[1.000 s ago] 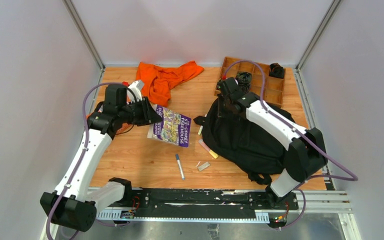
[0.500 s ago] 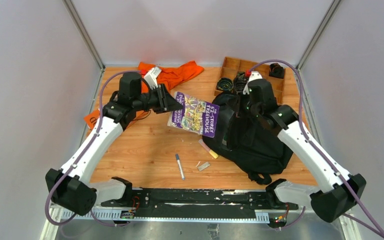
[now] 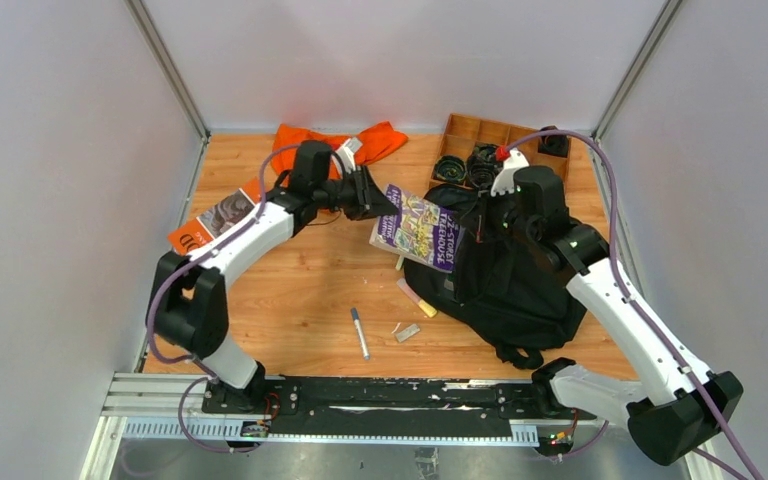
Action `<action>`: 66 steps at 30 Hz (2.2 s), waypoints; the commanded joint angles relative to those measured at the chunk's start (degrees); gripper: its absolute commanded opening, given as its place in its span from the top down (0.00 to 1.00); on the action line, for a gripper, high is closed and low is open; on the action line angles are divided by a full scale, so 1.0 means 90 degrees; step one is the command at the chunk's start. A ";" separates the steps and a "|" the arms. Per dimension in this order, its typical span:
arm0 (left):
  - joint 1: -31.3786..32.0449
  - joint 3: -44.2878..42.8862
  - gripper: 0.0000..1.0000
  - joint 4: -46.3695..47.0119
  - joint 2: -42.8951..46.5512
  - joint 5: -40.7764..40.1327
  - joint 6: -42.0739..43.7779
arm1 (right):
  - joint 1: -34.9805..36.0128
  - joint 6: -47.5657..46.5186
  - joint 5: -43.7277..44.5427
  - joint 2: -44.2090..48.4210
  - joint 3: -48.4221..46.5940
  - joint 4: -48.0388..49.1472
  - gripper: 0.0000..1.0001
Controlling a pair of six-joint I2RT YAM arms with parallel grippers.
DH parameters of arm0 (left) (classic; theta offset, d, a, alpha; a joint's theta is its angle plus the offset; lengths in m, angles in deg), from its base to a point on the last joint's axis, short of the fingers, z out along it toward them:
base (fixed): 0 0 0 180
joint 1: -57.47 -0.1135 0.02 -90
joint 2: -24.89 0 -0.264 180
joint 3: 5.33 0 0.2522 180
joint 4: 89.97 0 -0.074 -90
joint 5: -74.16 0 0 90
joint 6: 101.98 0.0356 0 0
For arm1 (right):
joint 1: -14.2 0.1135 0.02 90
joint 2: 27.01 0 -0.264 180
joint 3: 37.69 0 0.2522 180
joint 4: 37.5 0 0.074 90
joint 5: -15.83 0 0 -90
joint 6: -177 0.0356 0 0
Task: Pack the student bag
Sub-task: Place the book in the student bag.
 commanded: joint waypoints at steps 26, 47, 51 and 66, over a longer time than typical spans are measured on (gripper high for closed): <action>0.1750 -0.1765 1.00 0.2044 -0.3211 0.0505 -0.1355 | -0.0129 0.0602 -0.1276 -0.0079 0.0199 0.1172 1.00; 0.1969 -0.2154 0.14 -0.0063 -0.3179 0.0009 0.0003 | -0.0139 0.0632 -0.0749 0.0161 0.0317 0.0941 1.00; 0.1968 -0.2361 0.14 -0.1048 -0.2965 -0.0526 0.0690 | -0.0139 0.0653 -0.0719 0.0199 0.0365 0.0938 1.00; 0.1945 -0.3169 0.15 -0.2984 -0.2037 -0.1561 0.1777 | -0.0204 0.0753 -0.0527 0.0317 0.0579 0.0909 1.00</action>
